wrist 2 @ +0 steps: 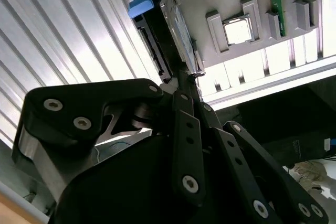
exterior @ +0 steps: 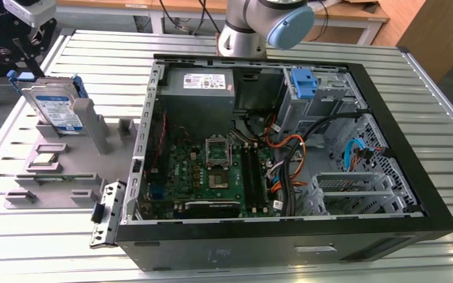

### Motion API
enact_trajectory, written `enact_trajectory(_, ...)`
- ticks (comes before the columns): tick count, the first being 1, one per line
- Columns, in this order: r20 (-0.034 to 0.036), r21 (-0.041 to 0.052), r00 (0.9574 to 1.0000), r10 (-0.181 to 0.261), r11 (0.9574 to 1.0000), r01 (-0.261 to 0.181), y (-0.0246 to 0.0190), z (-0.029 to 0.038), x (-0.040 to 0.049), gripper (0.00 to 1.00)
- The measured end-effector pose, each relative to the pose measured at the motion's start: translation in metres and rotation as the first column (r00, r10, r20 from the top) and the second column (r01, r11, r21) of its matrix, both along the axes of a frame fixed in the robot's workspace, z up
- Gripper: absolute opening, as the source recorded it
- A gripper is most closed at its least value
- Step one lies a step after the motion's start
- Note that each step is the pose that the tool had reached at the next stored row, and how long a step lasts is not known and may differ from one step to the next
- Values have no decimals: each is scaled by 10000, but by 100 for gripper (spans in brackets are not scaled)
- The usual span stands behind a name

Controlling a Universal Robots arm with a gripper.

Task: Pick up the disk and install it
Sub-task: 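Pick up the disk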

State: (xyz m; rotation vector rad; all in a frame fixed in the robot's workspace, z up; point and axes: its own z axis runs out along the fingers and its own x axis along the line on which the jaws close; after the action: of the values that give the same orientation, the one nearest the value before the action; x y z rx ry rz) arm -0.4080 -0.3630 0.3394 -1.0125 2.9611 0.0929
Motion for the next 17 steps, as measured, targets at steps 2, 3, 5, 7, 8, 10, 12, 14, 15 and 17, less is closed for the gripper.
enact_trajectory(2, 0, 3, 9996, 273, 9996, -273, 0, 0, 0, 10)
enact_trajectory(3, 0, 4, 9992, 404, 9992, -404, 0, 0, 0, 10)
enact_trajectory(5, 1, 6, 9978, 658, 9978, -658, 0, 0, 1, 10)
enact_trajectory(7, 0, 9, 9961, 882, 9961, -882, 0, 0, 3, 10)
enact_trajectory(8, 0, 10, 9951, 993, 9951, -993, 0, 0, 3, 10)
enact_trajectory(10, 0, 11, 9923, 1236, 9923, -1236, 0, 0, 3, 10)
enact_trajectory(12, 1, 13, 9895, 1448, 9895, -1448, 0, 0, 3, 10)
enact_trajectory(14, 1, 12, 9865, 1635, 9865, -1635, 0, 0, 3, 10)
enact_trajectory(15, 1, 13, 9857, 1687, 9857, -1687, 0, 0, 3, 10)
enact_trajectory(17, 0, 13, 9854, 1704, 9854, -1704, 0, 0, 3, 10)
